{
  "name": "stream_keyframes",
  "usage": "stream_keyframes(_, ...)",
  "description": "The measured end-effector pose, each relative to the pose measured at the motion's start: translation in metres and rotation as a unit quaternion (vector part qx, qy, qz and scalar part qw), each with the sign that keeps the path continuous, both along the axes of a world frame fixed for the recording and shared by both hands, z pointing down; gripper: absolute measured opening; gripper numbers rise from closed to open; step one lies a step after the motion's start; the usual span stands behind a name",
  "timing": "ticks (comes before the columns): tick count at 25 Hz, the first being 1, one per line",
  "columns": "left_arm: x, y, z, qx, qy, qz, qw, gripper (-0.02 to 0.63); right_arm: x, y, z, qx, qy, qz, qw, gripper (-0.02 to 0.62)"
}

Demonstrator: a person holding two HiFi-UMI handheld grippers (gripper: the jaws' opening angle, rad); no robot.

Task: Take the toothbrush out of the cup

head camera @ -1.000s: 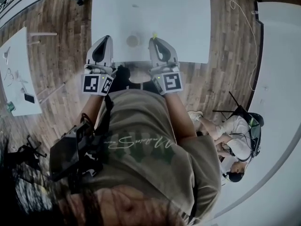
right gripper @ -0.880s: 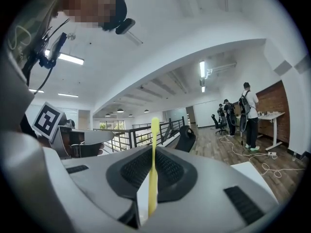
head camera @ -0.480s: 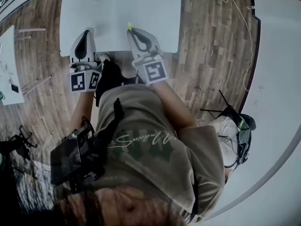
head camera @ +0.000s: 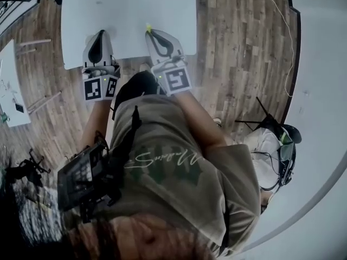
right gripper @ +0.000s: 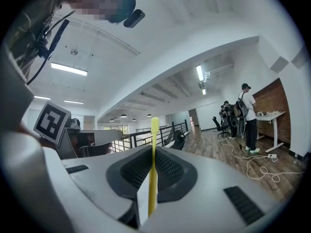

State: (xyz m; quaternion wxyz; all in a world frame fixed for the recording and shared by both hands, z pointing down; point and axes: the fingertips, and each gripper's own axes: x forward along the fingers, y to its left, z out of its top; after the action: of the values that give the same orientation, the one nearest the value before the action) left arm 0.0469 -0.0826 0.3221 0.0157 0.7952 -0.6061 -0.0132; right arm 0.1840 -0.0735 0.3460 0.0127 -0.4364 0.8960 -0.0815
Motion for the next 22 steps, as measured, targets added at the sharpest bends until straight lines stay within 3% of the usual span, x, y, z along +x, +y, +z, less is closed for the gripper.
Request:
stream_keyframes(6,0.006,-0.004,0.033,0.017,-0.007,0.017,0.9997,0.012,0.009,-0.009,0.043,-0.011,-0.006,0.019,1.000,0.018)
stream_keyframes(12,0.006,-0.012,0.077,0.024,0.004,0.019,0.9995,0.012,0.017,-0.019,0.120,-0.025,-0.036,0.026,0.999,0.017)
stream_keyframes(18,0.018,-0.019,0.132,0.014,-0.009,0.027,0.9995,0.012,0.011,-0.021,0.220,-0.080,0.007,0.003,0.997,0.016)
stream_keyframes(22,0.018,-0.024,0.149,0.002,-0.009,0.028,0.9996,0.012,0.013,-0.023,0.257,-0.106,0.006,0.012,0.994,0.020)
